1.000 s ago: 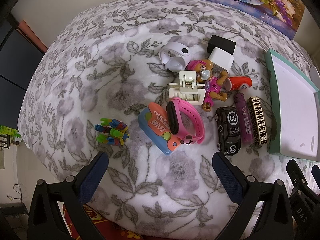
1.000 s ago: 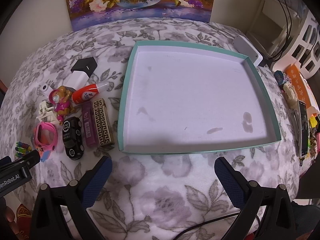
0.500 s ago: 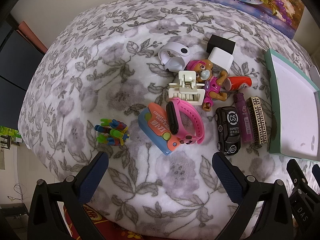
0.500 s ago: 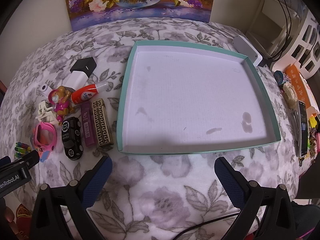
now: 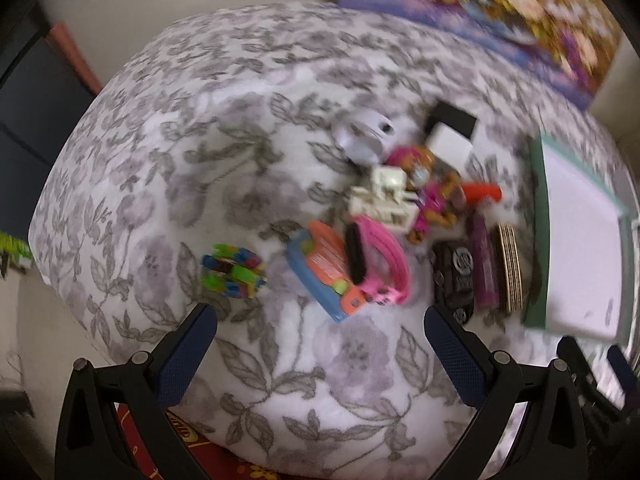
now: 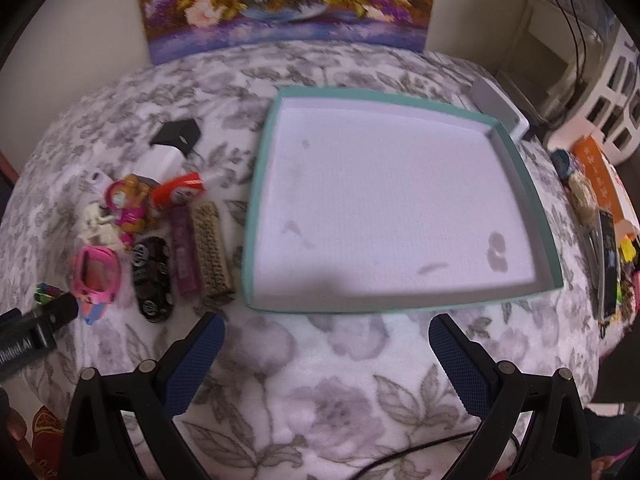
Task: Organize rigid objects
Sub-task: 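Grasp the colourful block toy with the left tool while the right tool grasps the black CS toy car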
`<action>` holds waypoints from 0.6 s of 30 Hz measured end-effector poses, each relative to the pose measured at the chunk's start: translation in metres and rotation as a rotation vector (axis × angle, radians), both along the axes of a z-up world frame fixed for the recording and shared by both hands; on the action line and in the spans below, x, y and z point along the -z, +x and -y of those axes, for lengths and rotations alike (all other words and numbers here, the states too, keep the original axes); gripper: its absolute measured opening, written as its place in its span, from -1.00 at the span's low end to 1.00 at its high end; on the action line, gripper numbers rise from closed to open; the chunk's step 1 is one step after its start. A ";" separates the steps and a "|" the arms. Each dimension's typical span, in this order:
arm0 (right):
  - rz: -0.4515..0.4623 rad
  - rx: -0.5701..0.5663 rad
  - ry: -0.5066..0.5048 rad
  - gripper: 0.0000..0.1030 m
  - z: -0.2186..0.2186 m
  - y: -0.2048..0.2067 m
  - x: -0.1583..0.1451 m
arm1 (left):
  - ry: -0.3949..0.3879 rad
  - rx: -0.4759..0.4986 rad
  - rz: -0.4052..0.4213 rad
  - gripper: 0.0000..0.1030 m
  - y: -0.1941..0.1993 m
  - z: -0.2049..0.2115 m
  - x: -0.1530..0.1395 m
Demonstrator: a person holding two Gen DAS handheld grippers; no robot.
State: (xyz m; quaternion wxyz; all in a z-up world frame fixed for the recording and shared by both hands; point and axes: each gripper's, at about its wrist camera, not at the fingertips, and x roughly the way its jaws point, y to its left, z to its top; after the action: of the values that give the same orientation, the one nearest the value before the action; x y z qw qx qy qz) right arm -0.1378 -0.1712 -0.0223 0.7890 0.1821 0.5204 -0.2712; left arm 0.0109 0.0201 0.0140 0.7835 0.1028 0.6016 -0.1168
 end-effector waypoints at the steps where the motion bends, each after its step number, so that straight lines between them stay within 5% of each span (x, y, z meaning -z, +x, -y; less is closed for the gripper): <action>1: 0.019 -0.014 -0.003 1.00 -0.003 0.002 -0.003 | 0.016 -0.014 0.030 1.00 0.001 -0.003 -0.002; 5: 0.184 -0.069 -0.051 1.00 -0.016 0.011 -0.017 | 0.053 -0.101 0.019 1.00 0.014 -0.027 0.001; 8: 0.146 -0.126 0.004 1.00 -0.028 0.029 -0.013 | 0.061 -0.153 -0.037 1.00 0.016 -0.043 0.008; 14: 0.060 -0.224 0.045 0.83 -0.052 0.058 -0.002 | -0.056 -0.296 -0.085 0.94 0.025 -0.082 0.026; 18: 0.060 -0.259 0.094 0.59 -0.061 0.069 0.002 | -0.082 -0.307 -0.122 0.60 0.029 -0.085 0.037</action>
State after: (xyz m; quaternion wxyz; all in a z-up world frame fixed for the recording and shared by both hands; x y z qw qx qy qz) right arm -0.0687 -0.1105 -0.0241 0.8233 0.1579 0.5277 -0.1368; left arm 0.0399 0.1052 -0.0234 0.7576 -0.0299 0.6515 -0.0262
